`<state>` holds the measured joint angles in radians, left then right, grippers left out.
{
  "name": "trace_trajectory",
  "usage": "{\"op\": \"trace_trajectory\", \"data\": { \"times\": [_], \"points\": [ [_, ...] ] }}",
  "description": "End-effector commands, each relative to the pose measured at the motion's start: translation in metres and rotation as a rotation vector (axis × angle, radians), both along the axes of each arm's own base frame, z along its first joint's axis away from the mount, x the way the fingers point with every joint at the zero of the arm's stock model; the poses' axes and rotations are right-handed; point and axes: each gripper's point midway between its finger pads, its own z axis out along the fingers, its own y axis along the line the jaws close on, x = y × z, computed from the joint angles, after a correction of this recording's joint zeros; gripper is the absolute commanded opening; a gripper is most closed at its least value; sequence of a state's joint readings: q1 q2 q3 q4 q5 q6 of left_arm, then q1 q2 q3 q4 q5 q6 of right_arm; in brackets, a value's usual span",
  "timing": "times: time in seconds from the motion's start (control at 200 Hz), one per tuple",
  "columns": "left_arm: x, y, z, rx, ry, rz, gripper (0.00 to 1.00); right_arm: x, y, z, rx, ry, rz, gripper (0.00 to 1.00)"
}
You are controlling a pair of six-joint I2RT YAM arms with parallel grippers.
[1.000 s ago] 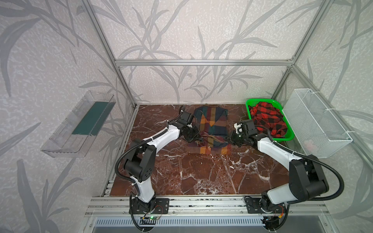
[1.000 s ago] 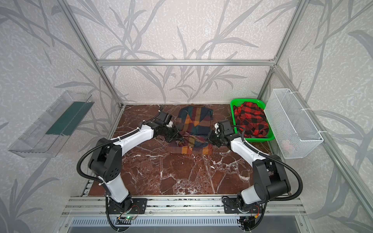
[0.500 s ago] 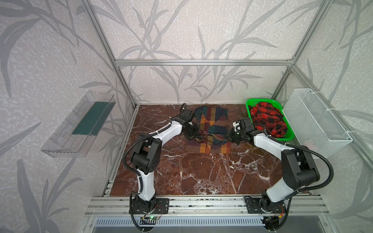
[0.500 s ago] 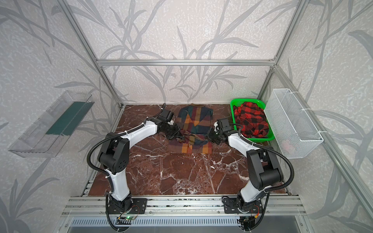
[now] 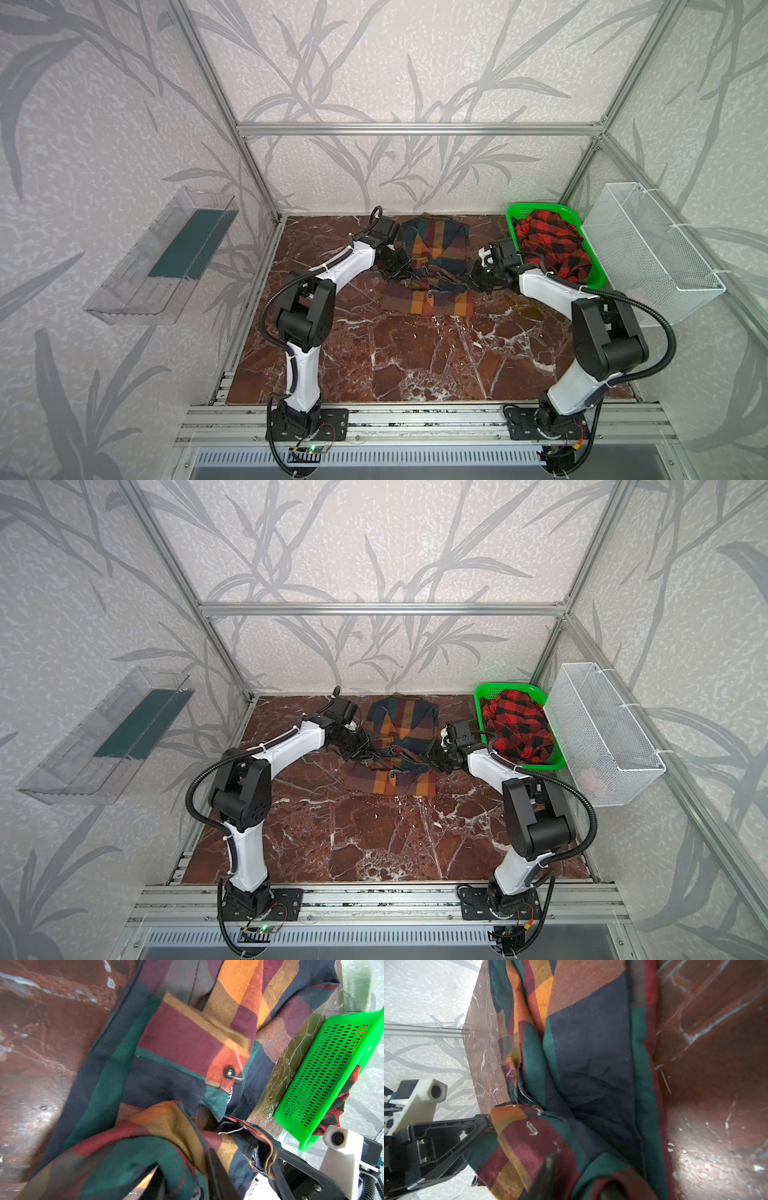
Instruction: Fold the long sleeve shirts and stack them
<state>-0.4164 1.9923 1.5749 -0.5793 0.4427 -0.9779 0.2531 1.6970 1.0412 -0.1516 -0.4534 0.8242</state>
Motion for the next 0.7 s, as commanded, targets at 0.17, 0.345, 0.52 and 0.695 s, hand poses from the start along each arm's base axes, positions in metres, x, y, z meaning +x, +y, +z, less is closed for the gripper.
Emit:
{"op": "trace_trajectory", "data": {
  "times": [0.17,0.345,0.52,0.695],
  "points": [
    [0.015,0.002,0.022,0.021,-0.029,-0.006,0.31,0.009,-0.008,0.026,-0.026,-0.043,-0.014,0.53],
    [0.02,-0.001,0.028,0.02,-0.032,-0.009,0.31,0.013,-0.01,0.037,-0.041,-0.058,-0.014,0.57],
    [0.019,0.001,0.03,0.036,-0.028,-0.022,0.32,0.017,-0.014,0.054,-0.061,-0.093,-0.022,0.59],
    [0.018,0.001,0.033,0.035,-0.031,-0.026,0.4,0.018,-0.014,0.072,-0.047,-0.125,-0.03,0.6]
  ]
}}
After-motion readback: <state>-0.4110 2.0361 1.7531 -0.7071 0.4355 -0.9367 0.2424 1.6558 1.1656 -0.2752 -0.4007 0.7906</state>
